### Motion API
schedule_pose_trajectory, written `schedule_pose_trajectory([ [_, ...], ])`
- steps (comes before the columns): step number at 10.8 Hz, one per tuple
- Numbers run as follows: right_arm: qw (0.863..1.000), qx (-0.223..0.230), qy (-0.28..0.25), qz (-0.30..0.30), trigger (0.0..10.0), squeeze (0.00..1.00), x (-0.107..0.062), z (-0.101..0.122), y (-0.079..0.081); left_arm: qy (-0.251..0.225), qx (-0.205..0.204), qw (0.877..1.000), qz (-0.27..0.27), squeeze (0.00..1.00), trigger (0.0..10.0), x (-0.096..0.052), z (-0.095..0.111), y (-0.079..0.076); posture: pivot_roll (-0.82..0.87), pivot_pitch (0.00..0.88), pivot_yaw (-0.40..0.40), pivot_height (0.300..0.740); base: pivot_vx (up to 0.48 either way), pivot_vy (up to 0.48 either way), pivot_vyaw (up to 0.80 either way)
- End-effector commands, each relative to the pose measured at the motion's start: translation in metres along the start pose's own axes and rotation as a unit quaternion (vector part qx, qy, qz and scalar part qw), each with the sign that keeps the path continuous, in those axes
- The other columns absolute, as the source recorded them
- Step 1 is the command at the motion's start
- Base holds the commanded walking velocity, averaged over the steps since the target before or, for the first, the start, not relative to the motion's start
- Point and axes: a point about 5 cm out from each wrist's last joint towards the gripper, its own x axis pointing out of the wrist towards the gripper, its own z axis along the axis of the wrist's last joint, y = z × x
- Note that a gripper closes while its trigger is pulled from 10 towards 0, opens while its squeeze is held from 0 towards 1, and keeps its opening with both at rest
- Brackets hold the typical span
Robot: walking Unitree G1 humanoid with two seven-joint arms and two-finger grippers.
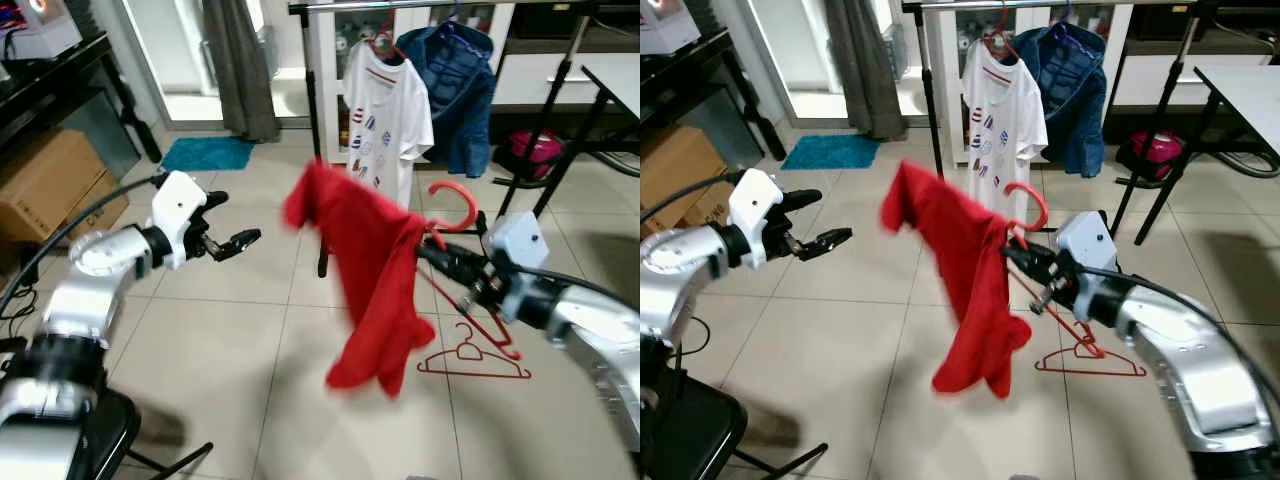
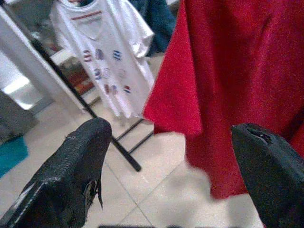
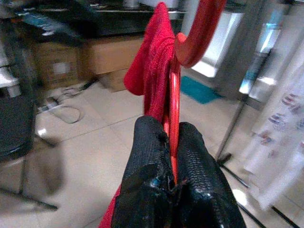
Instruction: Hang hanger
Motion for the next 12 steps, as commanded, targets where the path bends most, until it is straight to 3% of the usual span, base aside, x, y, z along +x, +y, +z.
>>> schedule_pose_trajectory([
  [1,0.997,-0.012,-0.034,0.065,10.0,0.00,-0.002,0.015,0.010,-0.005,0.013,0.999,-0.031,0.00,10.0,-0.006,0.006,0.008,-0.15,0.000,0.126,0.740,0.000,0.000,0.00],
  [4,0.989,-0.006,-0.051,0.136,10.0,0.00,-0.008,0.026,0.019,-0.020,0.009,0.996,-0.089,0.00,10.0,-0.002,0.011,0.012,-0.15,0.000,0.130,0.740,0.000,0.000,0.00],
  [5,0.988,-0.004,-0.059,0.146,10.0,0.00,-0.010,0.029,0.020,-0.013,-0.011,0.989,-0.145,0.00,4.2,0.001,0.008,0.006,-0.15,0.000,0.140,0.740,0.000,0.000,0.00],
  [6,0.988,-0.003,-0.061,0.143,10.0,0.00,-0.010,0.029,0.020,-0.020,-0.031,0.983,-0.181,0.00,0.0,0.002,0.008,0.001,-0.16,0.001,0.150,0.740,0.000,0.000,0.00],
  [7,0.988,-0.001,-0.061,0.141,10.0,0.00,-0.012,0.030,0.020,-0.030,-0.058,0.969,-0.237,0.00,0.0,-0.001,0.010,-0.003,-0.16,0.001,0.152,0.740,0.000,0.000,0.00],
  [12,0.988,0.005,-0.060,0.143,10.0,0.00,-0.011,0.027,0.020,-0.023,-0.065,0.964,-0.258,0.00,0.0,-0.006,0.006,-0.001,-0.15,0.001,0.149,0.740,0.000,0.000,0.00],
])
